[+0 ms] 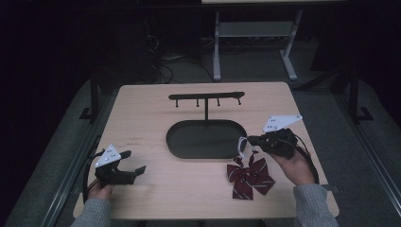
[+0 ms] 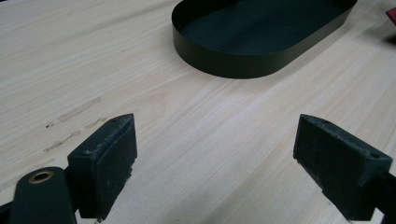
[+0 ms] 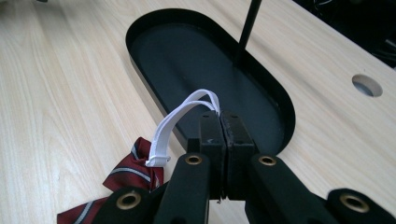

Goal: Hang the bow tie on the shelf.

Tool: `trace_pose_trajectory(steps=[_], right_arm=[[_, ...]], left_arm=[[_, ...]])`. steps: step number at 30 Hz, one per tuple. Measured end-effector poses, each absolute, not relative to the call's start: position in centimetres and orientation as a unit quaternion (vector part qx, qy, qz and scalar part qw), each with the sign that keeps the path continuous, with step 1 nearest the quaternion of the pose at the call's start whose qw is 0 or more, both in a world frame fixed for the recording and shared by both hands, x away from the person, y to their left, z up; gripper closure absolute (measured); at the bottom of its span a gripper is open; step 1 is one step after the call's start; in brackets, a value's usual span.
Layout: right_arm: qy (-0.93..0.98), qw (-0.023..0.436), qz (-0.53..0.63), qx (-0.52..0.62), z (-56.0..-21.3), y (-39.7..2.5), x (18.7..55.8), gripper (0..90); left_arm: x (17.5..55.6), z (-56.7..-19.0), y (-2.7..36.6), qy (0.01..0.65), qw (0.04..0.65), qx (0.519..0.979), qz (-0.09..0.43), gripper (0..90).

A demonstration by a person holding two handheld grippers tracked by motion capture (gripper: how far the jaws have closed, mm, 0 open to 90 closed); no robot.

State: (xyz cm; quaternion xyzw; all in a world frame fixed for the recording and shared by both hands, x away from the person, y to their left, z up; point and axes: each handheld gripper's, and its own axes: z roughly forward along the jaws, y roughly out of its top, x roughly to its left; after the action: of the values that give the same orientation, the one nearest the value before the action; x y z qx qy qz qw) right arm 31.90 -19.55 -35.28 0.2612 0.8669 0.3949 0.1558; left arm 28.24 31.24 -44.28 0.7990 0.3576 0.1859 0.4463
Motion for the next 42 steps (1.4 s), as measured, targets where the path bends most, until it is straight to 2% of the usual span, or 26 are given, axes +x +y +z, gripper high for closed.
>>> trace_pose_trajectory(steps=[18,42], right_arm=[[0.868,0.167,0.404,0.237,-33.1,-18.1,32.3,88.4],[0.873,0.164,0.406,0.213,-30.8,-15.9,34.7,88.4]], left_arm=[[28.2,-44.1,31.4,0.353,0.443,0.802,0.188,13.0],[28.2,-43.9,31.4,0.35,0.443,0.803,0.191,13.0]])
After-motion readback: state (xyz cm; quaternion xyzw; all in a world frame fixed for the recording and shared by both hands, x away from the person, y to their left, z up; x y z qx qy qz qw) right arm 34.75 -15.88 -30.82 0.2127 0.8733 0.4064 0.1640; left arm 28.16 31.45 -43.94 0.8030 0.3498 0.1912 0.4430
